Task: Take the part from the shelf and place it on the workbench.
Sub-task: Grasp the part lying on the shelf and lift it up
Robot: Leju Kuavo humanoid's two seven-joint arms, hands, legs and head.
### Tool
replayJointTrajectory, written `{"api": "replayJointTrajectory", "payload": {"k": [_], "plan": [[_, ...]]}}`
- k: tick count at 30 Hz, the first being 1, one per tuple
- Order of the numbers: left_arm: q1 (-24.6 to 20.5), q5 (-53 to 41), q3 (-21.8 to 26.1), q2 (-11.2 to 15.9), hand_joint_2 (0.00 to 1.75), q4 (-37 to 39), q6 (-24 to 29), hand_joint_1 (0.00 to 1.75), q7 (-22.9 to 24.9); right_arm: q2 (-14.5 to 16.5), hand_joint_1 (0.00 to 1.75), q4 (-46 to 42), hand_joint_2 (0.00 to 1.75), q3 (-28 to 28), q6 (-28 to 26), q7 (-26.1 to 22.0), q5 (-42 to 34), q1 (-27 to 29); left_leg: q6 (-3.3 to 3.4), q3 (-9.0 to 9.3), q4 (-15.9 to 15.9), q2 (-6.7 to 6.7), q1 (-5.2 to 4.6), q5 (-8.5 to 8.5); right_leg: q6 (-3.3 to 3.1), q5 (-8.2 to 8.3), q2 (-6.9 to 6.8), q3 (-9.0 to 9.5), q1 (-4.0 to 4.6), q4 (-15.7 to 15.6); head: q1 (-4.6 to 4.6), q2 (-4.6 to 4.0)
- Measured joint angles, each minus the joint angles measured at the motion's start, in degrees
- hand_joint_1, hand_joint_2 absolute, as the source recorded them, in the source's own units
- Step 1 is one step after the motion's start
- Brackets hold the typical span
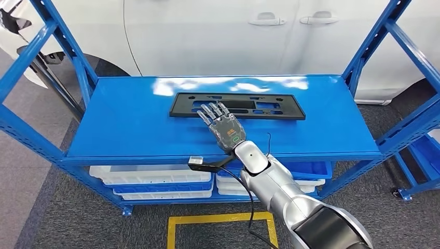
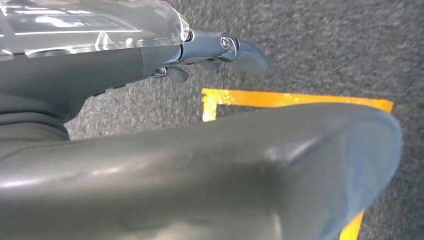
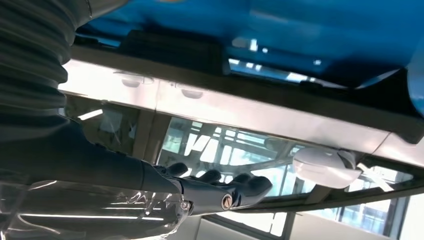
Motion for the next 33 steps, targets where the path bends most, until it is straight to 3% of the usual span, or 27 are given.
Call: {"api": "replayJointTrajectory", "payload": {"k": [3, 4, 5, 6, 8, 10, 12, 15, 16, 18, 19, 20, 21, 23, 25, 27, 30, 31, 33], "plan": [[-0.2, -0.2, 0.0, 0.0, 0.00, 0.0, 0.0, 0.00, 0.0, -0.1, 0.00, 1.0, 1.75, 0.0, 0.6, 1.0, -0.1, -0.3, 0.53, 0.33, -0.1, 0.07, 0.04, -0.37, 0.75, -4.33, -0.06, -6.09, -0.39, 11.0, 0.00, 0.00], [-0.1, -0.2, 0.0, 0.0, 0.00, 0.0, 0.0, 0.00, 0.0, -0.2, 0.00, 1.3, 1.75, 0.0, 0.8, 1.2, -0.1, -0.2, 0.57, 0.47, 0.0, 0.06, 0.04, -0.54, 0.87, -4.86, -0.07, -7.95, -0.52, 13.9, 0.00, 0.00], [-0.1, -0.2, 0.0, 0.0, 0.00, 0.0, 0.0, 0.00, 0.0, -0.3, 0.00, 1.7, 1.75, 0.0, 0.8, 1.5, -0.2, -0.1, 0.54, 0.71, 0.0, 0.03, 0.04, -0.76, 0.92, -4.20, -0.07, -8.83, -0.64, 14.7, 0.00, 0.00], [0.0, -0.2, 0.0, 0.0, 0.00, 0.0, 0.0, 0.00, 0.0, -0.4, 0.00, 1.9, 1.75, 0.0, 0.9, 1.7, -0.2, -0.1, 0.44, 1.06, 0.0, 0.00, 0.05, -1.01, 0.87, -2.40, -0.08, -8.45, -0.72, 13.0, 0.00, 0.00], [0.2, -0.3, 0.0, 0.0, 0.00, 0.0, 0.1, 0.00, 0.0, -0.6, 0.00, 2.2, 1.75, 0.0, 1.0, 2.1, -0.3, -0.2, 0.10, 1.92, 0.0, -0.02, 0.04, -1.66, 0.48, 2.42, -0.09, -5.22, -0.75, 5.0, 0.01, -0.01], [0.1, -0.3, 0.0, 0.0, 0.00, 0.0, 0.1, 0.00, 0.0, -0.8, 0.00, 2.6, 1.75, 0.0, 1.2, 2.4, -0.3, -0.4, -0.45, 2.34, 0.1, -0.03, -0.12, -2.25, -0.07, 4.60, -0.09, -2.63, -0.46, -1.1, 0.01, -0.01], [0.1, -0.3, 0.0, 0.0, 0.00, 0.0, 0.1, 0.00, 0.0, -1.0, 0.00, 2.9, 1.75, 0.0, 1.3, 2.8, -0.3, -0.4, -1.12, 2.48, -0.1, -0.02, -0.21, -2.58, -0.62, 4.22, -0.02, -2.20, -0.13, -2.2, 0.00, 0.00], [0.0, -0.4, 0.0, 0.1, 0.00, 0.0, 0.1, 0.00, 0.0, -1.2, 0.00, 3.2, 1.75, 0.0, 1.5, 3.0, -0.3, -0.5, -2.01, 2.22, 1.5, 0.09, -0.01, -3.92, -1.60, 3.90, 0.06, -1.19, -0.45, -2.9, 0.00, 0.00], [0.0, -0.4, 0.0, 0.1, 0.00, 0.0, 0.1, 0.00, 0.0, -1.2, 0.00, 3.2, 1.75, 0.0, 1.5, 2.9, -0.3, -0.5, -2.19, 1.07, 4.0, 0.10, 0.05, -5.10, -1.92, 3.74, 0.02, -0.71, -0.53, -3.2, 0.00, 0.00], [-0.1, -0.6, 0.0, 0.1, 0.00, 0.0, 0.1, 0.00, 0.0, -1.1, 0.00, 3.5, 1.75, 0.0, 1.8, 2.7, -0.1, -0.4, -2.43, -3.16, 11.7, 0.11, 0.08, -7.79, -2.38, 3.22, -0.05, -0.04, -0.35, -3.2, 0.00, 0.00], [0.0, -0.6, 0.0, 0.2, 0.00, 0.0, 0.1, 0.00, 0.0, -1.1, 0.00, 3.6, 1.75, 0.0, 1.8, 2.6, 0.0, -0.3, -2.50, -5.25, 14.9, 0.11, 0.09, -8.38, -2.49, 2.94, -0.03, 0.27, -0.25, -3.2, 0.00, 0.00], [0.0, -0.6, 0.0, 0.2, 0.00, 0.0, 0.1, 0.00, 0.0, -1.1, 0.00, 3.7, 1.75, 0.0, 1.9, 2.5, 0.1, -0.2, -2.52, -6.55, 16.2, 0.11, 0.09, -7.82, -2.54, 2.62, 0.01, 0.68, -0.18, -3.2, 0.00, 0.00], [0.0, -0.7, 0.0, 0.2, 0.00, 0.0, 0.1, 0.00, 0.0, -1.1, 0.00, 3.8, 1.75, 0.0, 1.9, 2.4, 0.2, -0.2, -2.46, -6.74, 15.2, 0.11, 0.09, -6.13, -2.53, 2.25, 0.05, 1.19, -0.13, -3.2, 0.00, 0.00], [0.0, -0.7, 0.0, 0.2, 0.00, 0.0, 0.1, 0.00, 0.0, -1.1, 0.00, 3.9, 1.75, 0.0, 2.0, 2.1, 0.4, -0.2, -2.12, -4.37, 8.0, 0.13, 0.07, -0.91, -2.35, 1.39, 0.11, 2.36, -0.07, -3.2, 0.00, -0.01], [-0.1, -0.7, 0.0, 0.2, 0.00, 0.0, 0.1, 0.00, 0.0, -0.9, 0.00, 4.0, 1.75, 0.0, 2.3, 1.9, 0.6, -0.3, -1.61, -1.88, 1.8, 0.14, -0.16, 1.71, -1.94, 0.74, 0.21, 2.81, 0.14, -3.0, -0.01, -0.01], [-0.2, -0.7, 0.0, 0.2, 0.00, 0.0, 0.1, 0.00, 0.1, -0.8, 0.00, 4.1, 1.75, 0.0, 2.5, 1.9, 0.7, -0.4, -1.05, -1.31, 0.4, 0.08, -0.44, 1.38, -1.40, 0.49, 0.31, 2.69, 0.26, -2.9, -0.01, -0.01], [-0.2, -0.8, 0.0, 0.2, 0.00, 0.0, 0.2, 0.00, 0.0, -0.6, 0.00, 4.0, 1.75, 0.0, 2.7, 1.8, 0.7, -0.8, -0.17, -0.66, -0.2, 0.05, -0.08, 1.08, -0.44, -0.69, 0.26, 2.37, 0.20, -1.6, 0.00, 0.00], [-0.3, -0.8, 0.0, 0.2, 0.00, 0.0, 0.2, 0.00, 0.0, -0.6, 0.00, 4.0, 1.75, 0.0, 2.8, 1.9, 0.7, -0.9, 0.09, -0.34, -0.4, 0.06, 0.07, 1.00, -0.15, -1.85, 0.22, 1.26, 0.12, 0.8, 0.00, 0.00], [-0.4, -0.8, 0.0, 0.2, 0.00, 0.0, 0.1, 0.00, 0.0, -0.6, 0.00, 4.1, 1.75, 0.0, 3.1, 2.0, 0.7, -0.8, 0.44, -0.06, -0.5, 0.08, 0.07, 0.68, 0.24, -4.81, 0.14, -3.14, -0.23, 8.5, 0.00, 0.00]]}}
